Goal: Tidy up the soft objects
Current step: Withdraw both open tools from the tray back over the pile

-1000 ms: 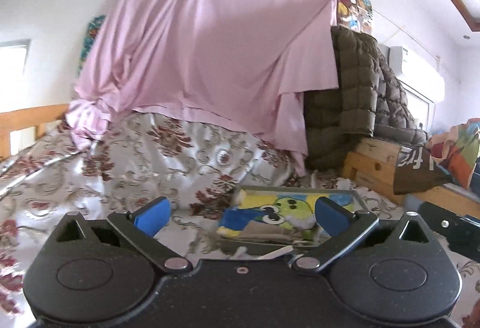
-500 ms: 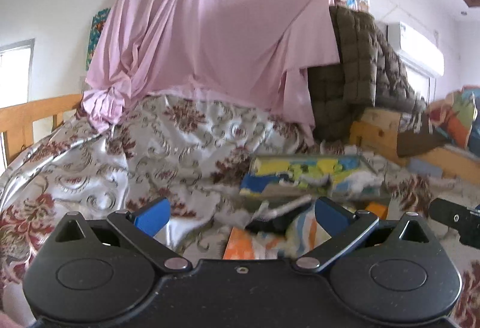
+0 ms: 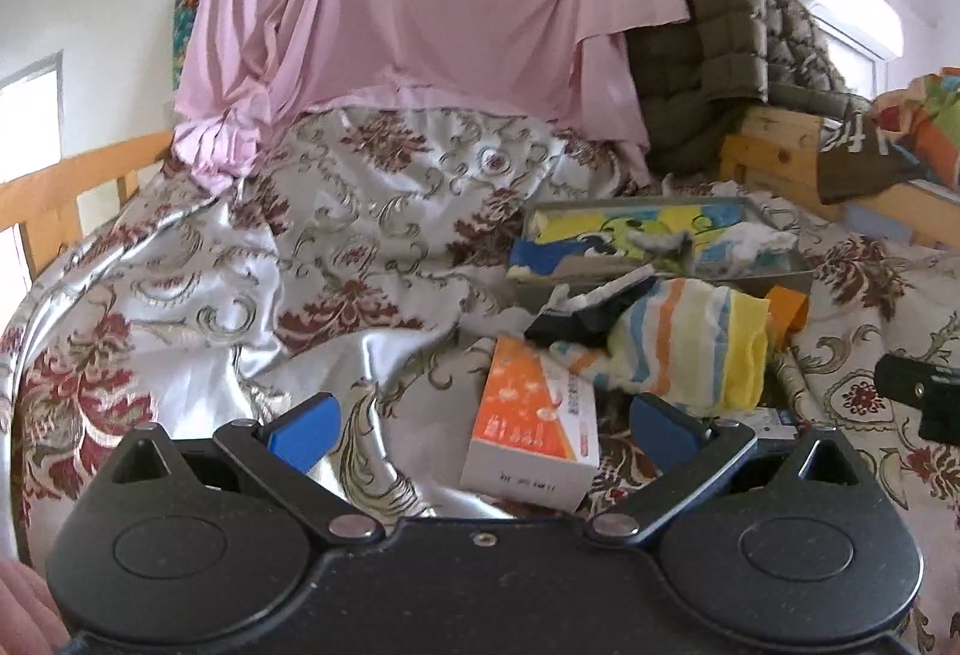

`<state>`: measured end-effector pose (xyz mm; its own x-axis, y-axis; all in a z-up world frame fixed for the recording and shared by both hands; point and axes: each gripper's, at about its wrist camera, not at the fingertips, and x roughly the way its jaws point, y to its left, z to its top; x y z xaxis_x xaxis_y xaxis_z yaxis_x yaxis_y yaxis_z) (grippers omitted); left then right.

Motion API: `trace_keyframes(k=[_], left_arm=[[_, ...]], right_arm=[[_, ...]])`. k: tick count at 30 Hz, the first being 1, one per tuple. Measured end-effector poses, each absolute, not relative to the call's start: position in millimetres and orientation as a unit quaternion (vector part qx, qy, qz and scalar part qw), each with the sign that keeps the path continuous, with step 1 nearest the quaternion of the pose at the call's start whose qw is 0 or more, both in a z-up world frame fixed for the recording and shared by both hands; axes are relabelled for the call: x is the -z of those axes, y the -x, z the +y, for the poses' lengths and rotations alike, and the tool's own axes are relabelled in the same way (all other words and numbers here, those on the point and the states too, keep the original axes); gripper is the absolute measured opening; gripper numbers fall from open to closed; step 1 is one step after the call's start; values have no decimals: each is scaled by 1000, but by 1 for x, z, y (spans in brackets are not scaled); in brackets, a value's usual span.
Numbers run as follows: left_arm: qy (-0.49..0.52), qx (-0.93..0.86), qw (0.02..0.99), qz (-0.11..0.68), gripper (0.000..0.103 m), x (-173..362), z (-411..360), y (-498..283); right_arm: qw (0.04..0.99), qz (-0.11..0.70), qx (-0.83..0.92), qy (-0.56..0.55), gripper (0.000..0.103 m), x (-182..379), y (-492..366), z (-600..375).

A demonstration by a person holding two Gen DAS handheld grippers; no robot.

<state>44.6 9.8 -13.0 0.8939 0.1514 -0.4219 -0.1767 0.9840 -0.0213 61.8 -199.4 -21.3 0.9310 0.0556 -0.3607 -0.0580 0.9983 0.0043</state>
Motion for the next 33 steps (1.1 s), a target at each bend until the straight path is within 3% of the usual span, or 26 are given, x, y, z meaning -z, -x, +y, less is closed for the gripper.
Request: trace_keyframes(k=[33], left_arm=[[48, -132, 963, 231, 102, 22, 14, -58]], right_arm=[[971, 216, -99, 22, 103, 32, -75, -180]])
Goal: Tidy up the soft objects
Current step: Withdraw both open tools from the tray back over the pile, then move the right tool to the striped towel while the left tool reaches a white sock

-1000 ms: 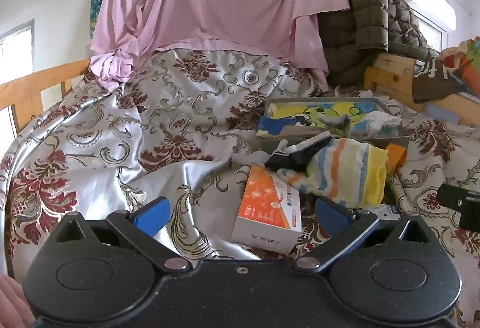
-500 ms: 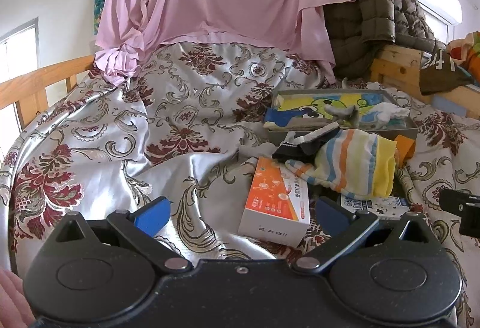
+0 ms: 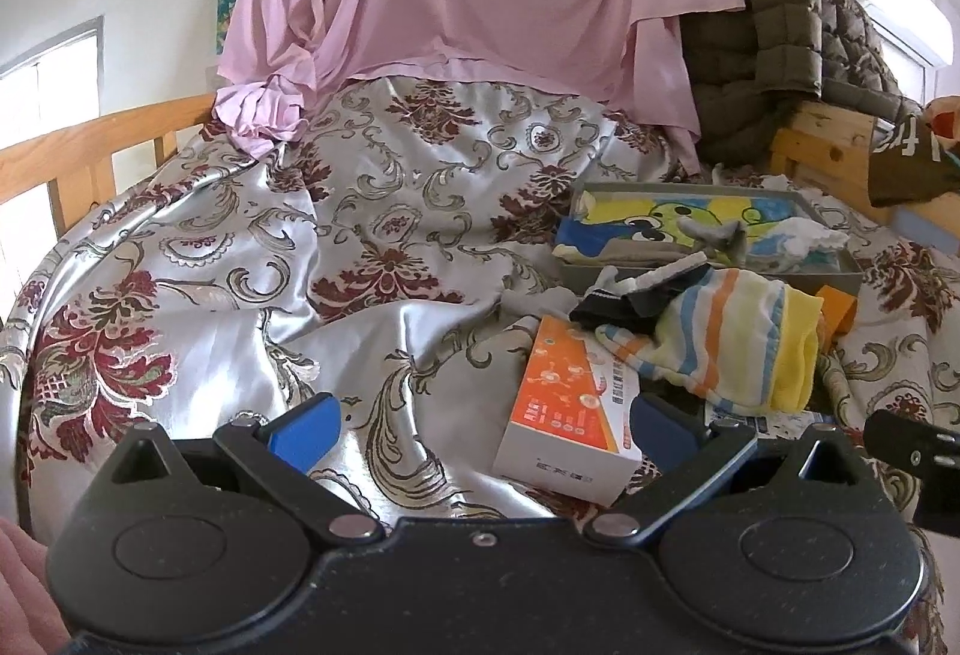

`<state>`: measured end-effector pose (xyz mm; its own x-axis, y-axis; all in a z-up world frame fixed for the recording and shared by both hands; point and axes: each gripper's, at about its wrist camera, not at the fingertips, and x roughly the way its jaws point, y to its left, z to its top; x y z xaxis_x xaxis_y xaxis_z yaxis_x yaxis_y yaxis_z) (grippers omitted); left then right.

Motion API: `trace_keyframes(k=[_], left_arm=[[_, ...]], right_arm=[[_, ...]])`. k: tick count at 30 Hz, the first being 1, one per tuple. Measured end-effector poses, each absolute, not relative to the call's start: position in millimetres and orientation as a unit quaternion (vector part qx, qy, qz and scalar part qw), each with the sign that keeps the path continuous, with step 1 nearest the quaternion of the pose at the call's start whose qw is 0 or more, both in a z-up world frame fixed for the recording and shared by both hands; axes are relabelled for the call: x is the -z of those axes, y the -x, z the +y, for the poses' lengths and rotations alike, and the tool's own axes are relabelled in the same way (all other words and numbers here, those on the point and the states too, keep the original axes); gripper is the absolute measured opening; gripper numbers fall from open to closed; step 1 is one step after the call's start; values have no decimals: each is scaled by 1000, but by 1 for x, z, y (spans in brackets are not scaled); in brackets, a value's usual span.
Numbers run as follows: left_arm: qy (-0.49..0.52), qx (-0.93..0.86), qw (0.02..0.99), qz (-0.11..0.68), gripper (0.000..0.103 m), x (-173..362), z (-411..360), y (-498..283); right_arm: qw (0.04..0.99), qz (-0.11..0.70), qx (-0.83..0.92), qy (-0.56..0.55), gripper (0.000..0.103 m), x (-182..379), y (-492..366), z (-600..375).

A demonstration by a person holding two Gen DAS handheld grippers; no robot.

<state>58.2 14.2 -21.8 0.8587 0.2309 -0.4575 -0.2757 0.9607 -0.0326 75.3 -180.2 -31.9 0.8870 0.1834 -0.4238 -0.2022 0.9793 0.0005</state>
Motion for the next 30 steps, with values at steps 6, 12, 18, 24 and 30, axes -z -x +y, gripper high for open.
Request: trace_keyframes(k=[6, 12, 18, 24, 30], left_arm=[[50, -137, 962, 231, 102, 23, 15, -61], [65, -144, 958, 241, 102, 27, 18, -68], [80, -149, 951, 260, 102, 33, 22, -75], [82, -156, 949, 261, 102, 33, 26, -78], [98, -162, 946, 263, 102, 33, 31, -81]], right_arm=[[969, 220, -111, 17, 103, 33, -79, -176], [967, 224, -122, 12, 103, 34, -82, -175], [965, 230, -127, 9, 103, 36, -85, -173], [965, 228, -131, 17, 103, 34, -92, -169], [968, 208, -135, 35, 103, 31, -109, -166]])
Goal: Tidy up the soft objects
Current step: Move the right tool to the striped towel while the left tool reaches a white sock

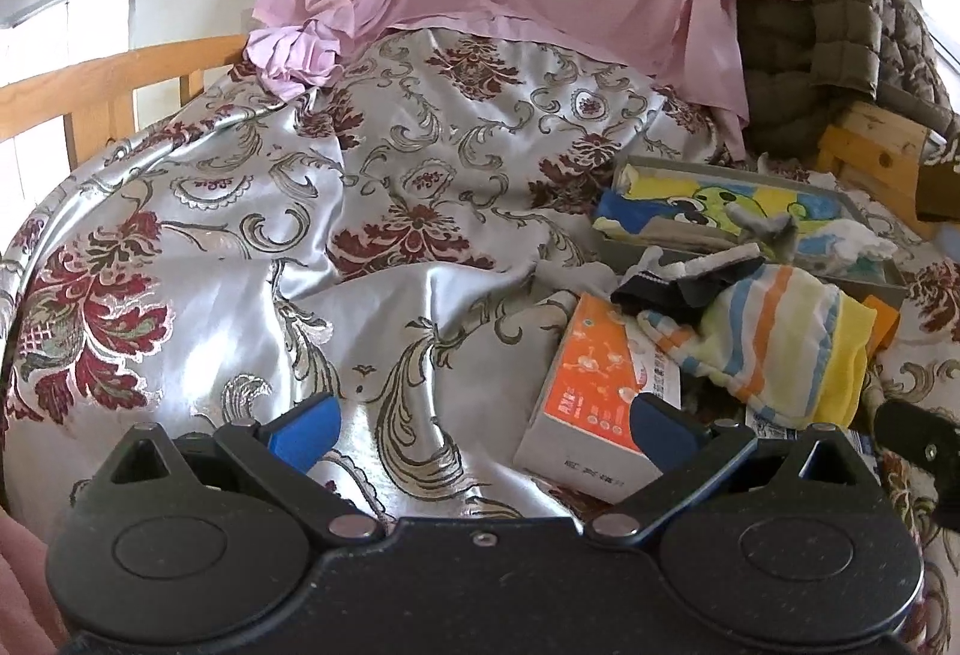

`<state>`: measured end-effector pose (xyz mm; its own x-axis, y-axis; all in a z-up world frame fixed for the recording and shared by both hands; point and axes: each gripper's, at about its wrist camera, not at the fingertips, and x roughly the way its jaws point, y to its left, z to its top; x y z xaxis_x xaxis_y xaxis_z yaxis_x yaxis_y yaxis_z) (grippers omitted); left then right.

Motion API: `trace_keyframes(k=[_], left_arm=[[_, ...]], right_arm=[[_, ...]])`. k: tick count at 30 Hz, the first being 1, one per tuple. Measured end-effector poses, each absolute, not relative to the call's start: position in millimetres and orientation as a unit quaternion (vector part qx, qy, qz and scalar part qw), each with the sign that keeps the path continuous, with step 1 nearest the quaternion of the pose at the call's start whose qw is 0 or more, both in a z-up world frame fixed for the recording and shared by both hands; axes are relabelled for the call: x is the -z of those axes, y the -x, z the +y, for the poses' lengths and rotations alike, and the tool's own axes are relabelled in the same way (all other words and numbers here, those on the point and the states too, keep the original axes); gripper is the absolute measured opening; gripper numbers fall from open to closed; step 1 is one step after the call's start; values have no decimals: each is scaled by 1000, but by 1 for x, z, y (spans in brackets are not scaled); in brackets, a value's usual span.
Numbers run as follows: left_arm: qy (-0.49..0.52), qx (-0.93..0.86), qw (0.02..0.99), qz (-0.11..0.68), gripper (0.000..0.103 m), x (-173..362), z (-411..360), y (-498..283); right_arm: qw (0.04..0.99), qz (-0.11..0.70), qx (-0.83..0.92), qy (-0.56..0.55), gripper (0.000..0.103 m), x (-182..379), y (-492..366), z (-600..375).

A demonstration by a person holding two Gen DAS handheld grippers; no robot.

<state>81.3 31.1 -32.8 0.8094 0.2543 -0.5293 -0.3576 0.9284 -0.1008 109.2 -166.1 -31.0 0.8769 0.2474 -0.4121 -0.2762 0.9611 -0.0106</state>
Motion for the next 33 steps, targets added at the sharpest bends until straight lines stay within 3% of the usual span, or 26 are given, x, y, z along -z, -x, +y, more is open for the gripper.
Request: trace_keyframes(k=[15, 33], left_arm=[[89, -108, 962, 235, 102, 15, 39, -140], [37, 92, 968, 230, 102, 23, 34, -248]], right_arm=[[965, 154, -162, 139, 103, 43, -171, -150], [947, 127, -178, 237, 103, 73, -192, -121]])
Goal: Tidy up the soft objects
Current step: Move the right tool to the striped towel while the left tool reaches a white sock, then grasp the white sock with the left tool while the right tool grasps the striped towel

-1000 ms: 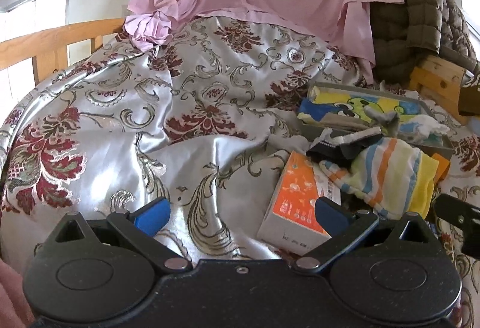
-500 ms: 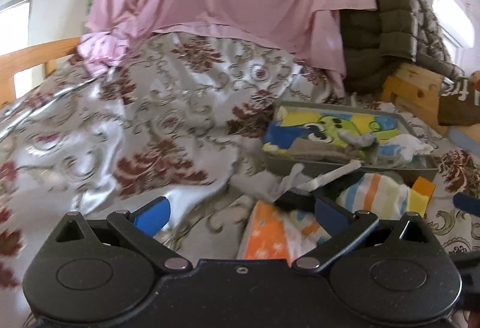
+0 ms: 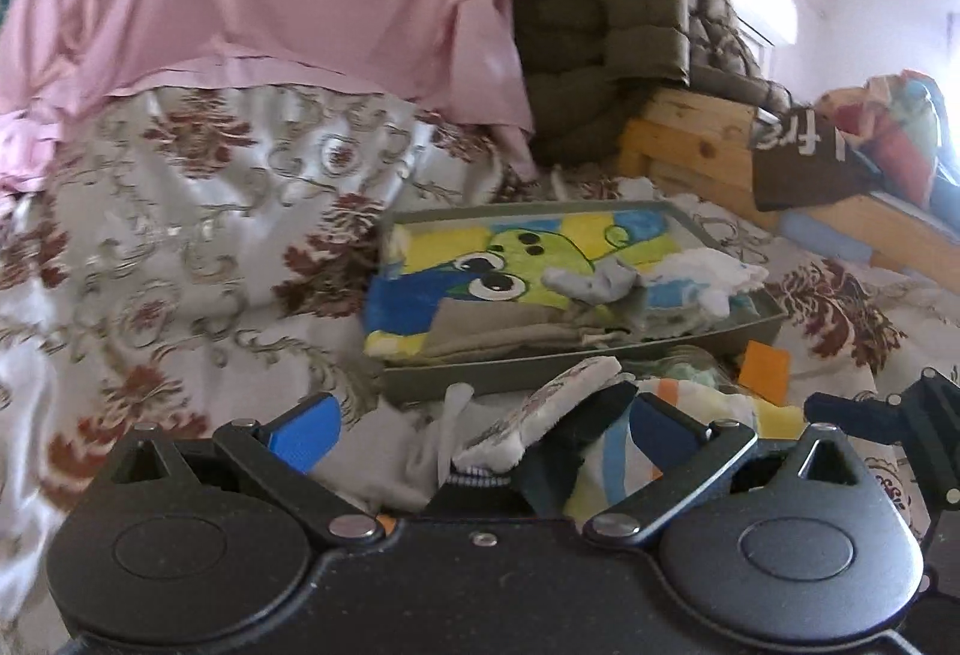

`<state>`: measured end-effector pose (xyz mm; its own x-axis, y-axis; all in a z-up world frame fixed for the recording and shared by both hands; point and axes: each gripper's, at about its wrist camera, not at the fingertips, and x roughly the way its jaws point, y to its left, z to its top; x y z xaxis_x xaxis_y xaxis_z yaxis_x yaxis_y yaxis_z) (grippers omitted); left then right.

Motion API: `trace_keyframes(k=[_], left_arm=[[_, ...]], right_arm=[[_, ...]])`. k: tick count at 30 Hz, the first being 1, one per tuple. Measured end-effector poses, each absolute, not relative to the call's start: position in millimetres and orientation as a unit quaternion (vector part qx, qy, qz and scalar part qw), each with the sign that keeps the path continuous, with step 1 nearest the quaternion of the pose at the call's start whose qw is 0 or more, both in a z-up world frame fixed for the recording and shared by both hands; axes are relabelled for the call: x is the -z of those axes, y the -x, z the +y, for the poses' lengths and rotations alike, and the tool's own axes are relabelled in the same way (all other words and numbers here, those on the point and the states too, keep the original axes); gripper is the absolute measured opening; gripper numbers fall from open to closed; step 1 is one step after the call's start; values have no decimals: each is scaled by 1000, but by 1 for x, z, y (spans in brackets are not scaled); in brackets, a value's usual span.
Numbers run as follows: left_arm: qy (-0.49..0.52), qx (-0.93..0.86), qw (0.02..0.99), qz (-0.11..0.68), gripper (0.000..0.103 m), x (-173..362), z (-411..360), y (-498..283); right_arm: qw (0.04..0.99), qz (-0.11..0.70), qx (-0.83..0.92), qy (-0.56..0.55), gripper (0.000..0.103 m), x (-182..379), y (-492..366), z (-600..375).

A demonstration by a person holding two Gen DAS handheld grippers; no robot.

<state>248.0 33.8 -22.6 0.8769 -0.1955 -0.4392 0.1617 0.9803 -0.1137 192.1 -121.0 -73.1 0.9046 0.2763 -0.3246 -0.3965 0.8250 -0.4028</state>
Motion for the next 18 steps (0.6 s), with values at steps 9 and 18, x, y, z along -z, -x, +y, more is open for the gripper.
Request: trace_keyframes(k=[9, 18], left_arm=[[84, 155, 952, 251, 93, 33, 54, -302], [94, 202, 932, 287, 71, 56, 54, -317]], right_arm=[[945, 123, -188, 236, 103, 79, -214, -116], [941, 116, -192, 253, 102, 86, -214, -108]])
